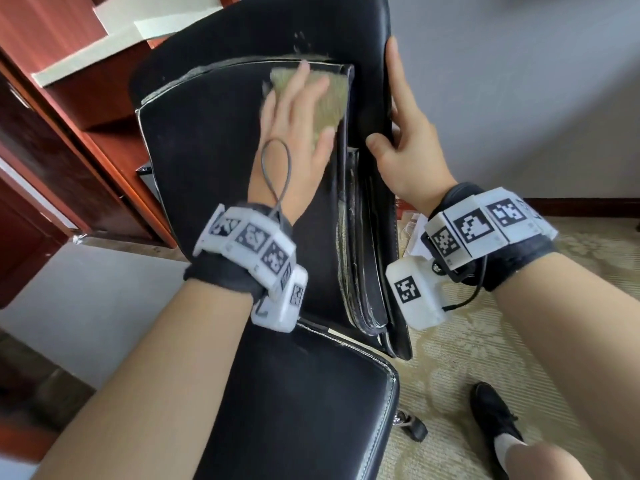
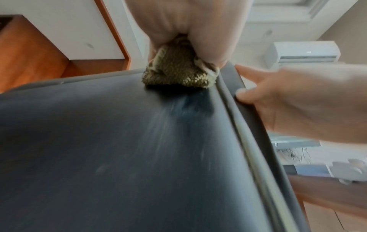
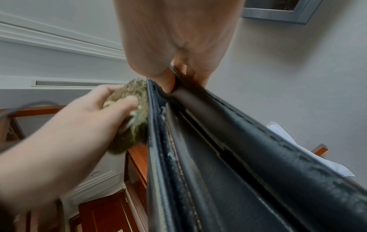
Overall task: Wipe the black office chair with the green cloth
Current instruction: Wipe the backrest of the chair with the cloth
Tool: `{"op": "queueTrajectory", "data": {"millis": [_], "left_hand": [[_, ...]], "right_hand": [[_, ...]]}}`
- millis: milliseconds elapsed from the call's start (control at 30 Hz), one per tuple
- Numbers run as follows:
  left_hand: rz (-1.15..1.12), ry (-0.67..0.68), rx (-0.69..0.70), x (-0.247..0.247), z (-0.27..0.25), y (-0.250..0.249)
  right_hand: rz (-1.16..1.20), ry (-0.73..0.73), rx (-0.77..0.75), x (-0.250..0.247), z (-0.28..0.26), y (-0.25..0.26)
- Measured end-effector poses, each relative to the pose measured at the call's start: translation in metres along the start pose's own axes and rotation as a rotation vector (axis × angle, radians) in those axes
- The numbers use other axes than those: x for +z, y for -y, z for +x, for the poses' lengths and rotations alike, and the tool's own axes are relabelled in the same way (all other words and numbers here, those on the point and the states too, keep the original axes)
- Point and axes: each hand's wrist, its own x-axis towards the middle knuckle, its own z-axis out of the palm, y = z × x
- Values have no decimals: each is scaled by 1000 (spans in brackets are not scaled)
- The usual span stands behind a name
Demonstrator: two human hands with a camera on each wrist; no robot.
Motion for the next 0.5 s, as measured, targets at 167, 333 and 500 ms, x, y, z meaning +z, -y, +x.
{"op": "queueTrajectory", "data": {"millis": [167, 333, 500], "left_hand": [[-60, -19, -51, 1, 30, -2], [-64, -17, -51, 5, 9, 7], [-8, -5, 17, 14, -33, 11]], "right_hand": [[4, 23, -5, -3, -1, 0], [-3, 19, -10, -1, 2, -2], [-7, -25, -14, 2, 9, -8]]}}
